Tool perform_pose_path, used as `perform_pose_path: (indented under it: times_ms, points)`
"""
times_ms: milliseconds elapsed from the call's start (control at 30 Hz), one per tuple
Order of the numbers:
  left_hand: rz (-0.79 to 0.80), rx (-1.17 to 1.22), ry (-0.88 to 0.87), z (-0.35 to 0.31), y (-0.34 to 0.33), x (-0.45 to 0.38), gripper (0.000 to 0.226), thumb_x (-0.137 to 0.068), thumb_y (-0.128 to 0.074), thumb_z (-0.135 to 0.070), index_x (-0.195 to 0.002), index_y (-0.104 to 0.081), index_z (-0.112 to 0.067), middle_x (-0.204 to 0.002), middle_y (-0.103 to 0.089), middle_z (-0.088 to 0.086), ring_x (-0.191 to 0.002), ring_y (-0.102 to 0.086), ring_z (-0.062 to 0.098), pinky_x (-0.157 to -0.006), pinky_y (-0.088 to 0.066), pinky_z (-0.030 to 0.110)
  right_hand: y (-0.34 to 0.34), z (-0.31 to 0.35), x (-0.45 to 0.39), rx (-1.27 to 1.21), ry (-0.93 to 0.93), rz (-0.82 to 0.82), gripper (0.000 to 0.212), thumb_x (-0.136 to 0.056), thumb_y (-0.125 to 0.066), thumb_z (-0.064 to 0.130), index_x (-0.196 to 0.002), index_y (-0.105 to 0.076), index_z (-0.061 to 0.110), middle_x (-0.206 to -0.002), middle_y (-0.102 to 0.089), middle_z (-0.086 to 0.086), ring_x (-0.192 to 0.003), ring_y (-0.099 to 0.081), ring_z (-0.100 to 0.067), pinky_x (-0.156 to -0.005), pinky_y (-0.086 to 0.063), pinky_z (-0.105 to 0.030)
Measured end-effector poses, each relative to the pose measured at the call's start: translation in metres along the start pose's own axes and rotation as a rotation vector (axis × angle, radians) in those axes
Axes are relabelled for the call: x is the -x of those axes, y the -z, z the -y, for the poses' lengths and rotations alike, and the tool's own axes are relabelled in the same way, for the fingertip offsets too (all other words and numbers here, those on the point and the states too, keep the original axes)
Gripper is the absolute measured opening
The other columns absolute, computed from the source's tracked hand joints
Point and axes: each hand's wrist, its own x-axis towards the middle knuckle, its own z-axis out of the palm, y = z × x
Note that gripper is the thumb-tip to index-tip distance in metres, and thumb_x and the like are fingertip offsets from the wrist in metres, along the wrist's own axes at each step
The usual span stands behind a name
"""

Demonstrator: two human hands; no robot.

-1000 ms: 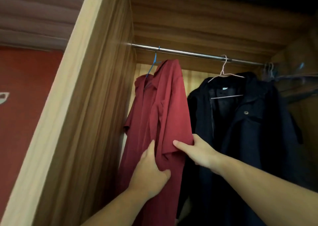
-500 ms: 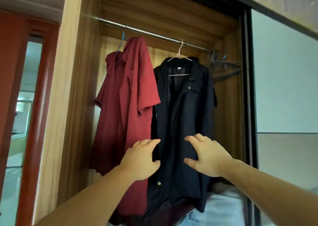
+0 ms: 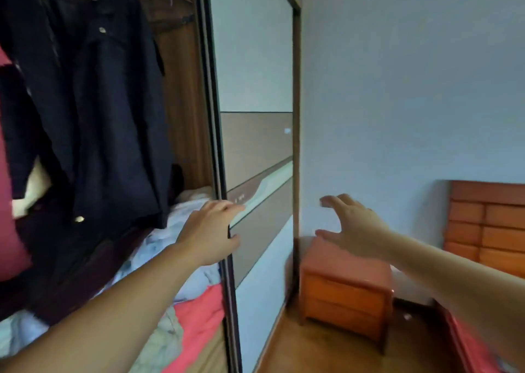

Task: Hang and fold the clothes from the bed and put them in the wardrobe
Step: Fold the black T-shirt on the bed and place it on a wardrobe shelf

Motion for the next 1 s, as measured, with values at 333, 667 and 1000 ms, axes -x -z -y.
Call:
perform_pose_path:
  times_ms: [333, 667, 1000]
  points:
    - [0.175, 0.521, -0.266, -0.103, -0.052, 0.067, 0.062, -0.084, -0.062, -0.044, -0.142, -0.041, -0.034, -0.146, -0.044, -0.005, -0.131, -0.042, 0.022, -0.105, -0.042, 0.044, 0.013, 0.041, 0.220, 0.133, -0.484, 0.045, 0.074, -0.086, -0.056, 0.056, -0.146, -0.028, 0.024, -0.145, -0.038, 0.002, -0.125, -0.047, -0.022, -0.101, -0.044, -0.041]
    - [0.232, 0.694, -0.690, -0.266, 0.015, 0.208, 0.058, -0.084, -0.062, -0.037, -0.139, -0.045, -0.034, -0.143, -0.046, -0.007, -0.128, -0.043, 0.017, -0.103, -0.039, 0.034, 0.113, 0.103, 0.472, 0.239, -0.856, -0.135, 0.072, -0.082, -0.062, 0.049, -0.142, -0.036, 0.021, -0.138, -0.043, -0.002, -0.124, -0.047, -0.025, -0.098, -0.044, -0.039]
    - [0.402, 0.821, -1.107, -0.384, 0.081, 0.426, 0.059, -0.084, -0.064, -0.035, -0.140, -0.046, -0.030, -0.141, -0.048, -0.005, -0.132, -0.039, 0.018, -0.110, -0.032, 0.032, 0.135, 0.235, 0.725, 0.275, -1.246, -0.170, 0.072, -0.082, -0.063, 0.049, -0.143, -0.034, 0.022, -0.140, -0.043, -0.002, -0.126, -0.047, -0.025, -0.101, -0.042, -0.040]
